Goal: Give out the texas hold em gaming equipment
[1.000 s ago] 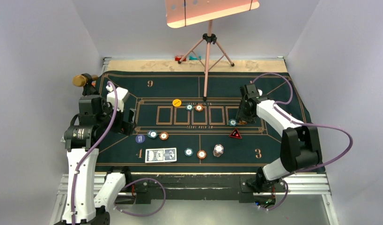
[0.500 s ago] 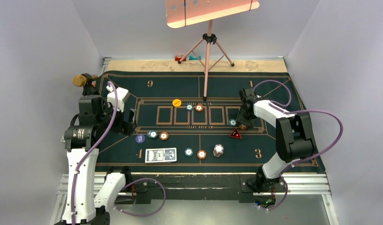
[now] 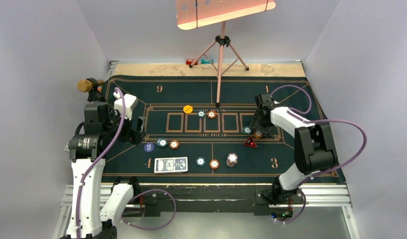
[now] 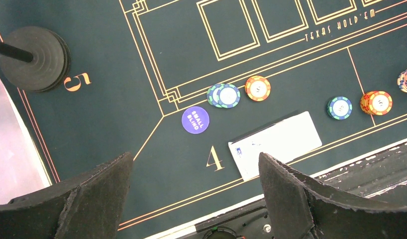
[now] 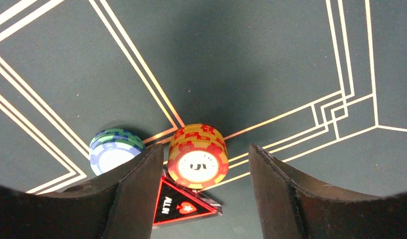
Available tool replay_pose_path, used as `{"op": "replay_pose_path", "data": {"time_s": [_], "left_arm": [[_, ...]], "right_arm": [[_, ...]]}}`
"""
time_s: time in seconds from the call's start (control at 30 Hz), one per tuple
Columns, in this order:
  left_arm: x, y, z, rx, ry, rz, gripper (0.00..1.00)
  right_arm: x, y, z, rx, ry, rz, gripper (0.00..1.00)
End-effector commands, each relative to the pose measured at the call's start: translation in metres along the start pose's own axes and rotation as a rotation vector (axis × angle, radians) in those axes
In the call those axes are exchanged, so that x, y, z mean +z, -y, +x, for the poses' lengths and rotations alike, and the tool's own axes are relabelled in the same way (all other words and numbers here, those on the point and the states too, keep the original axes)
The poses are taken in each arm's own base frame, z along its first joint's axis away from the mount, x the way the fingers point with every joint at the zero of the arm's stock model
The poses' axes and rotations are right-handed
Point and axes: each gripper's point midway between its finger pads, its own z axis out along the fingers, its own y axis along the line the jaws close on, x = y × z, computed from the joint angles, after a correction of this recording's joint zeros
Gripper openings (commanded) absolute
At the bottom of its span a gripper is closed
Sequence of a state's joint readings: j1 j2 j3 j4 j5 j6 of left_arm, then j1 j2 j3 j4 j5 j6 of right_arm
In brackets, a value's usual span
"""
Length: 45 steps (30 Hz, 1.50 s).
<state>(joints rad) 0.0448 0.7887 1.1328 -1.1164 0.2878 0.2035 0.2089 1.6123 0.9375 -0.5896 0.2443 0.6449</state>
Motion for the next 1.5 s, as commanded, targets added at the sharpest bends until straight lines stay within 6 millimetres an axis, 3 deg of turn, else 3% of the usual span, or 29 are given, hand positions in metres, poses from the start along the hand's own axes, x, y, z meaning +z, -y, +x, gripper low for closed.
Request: {"op": "replay_pose_path", "data": {"time_s": [0.0, 0.1, 0.2, 0.3, 0.47, 0.6, 0.73, 1.17, 1.27, 1.47], "left_arm": [[-0.002, 0.000, -0.006, 0.023, 0.030, 0.002, 1.00], [-0.001, 0.000, -0.007, 0.021, 0.030, 0.005, 1.00], [0.000, -0.001, -0.008, 0.019, 0.030, 0.005, 1.00], [0.001, -0.001, -0.010, 0.015, 0.029, 0.008, 1.00], [0.003, -0.001, -0.009, 0.012, 0.026, 0.012, 1.00], [0.003, -0.002, -0.010, 0.015, 0.027, 0.004, 1.00], [0.004, -0.002, -0.011, 0.010, 0.026, 0.010, 1.00], [0.005, -0.003, -0.008, 0.015, 0.022, 0.003, 1.00], [0.005, -0.003, -0.008, 0.016, 0.022, 0.000, 1.00], [0.005, -0.004, -0.007, 0.021, 0.021, -0.005, 1.00]], "right_arm": [[-0.030, 0.004, -0.023, 0.038, 0.102, -0.006, 0.67], [-0.062, -0.007, -0.031, 0.007, 0.166, -0.082, 0.68], [-0.097, -0.029, -0.020, -0.096, 0.212, -0.159, 0.70], [-0.125, -0.058, 0.015, -0.250, 0.210, -0.240, 0.74], [-0.143, -0.077, 0.078, -0.438, 0.147, -0.303, 0.87], [-0.145, -0.079, 0.111, -0.540, 0.099, -0.315, 0.92], [-0.143, -0.076, 0.131, -0.598, 0.072, -0.312, 0.94], [-0.115, -0.075, 0.162, -0.657, 0.014, -0.306, 0.97], [-0.110, -0.076, 0.164, -0.661, 0.007, -0.297, 0.93], [-0.108, -0.080, 0.167, -0.655, -0.002, -0.313, 0.75]]}}
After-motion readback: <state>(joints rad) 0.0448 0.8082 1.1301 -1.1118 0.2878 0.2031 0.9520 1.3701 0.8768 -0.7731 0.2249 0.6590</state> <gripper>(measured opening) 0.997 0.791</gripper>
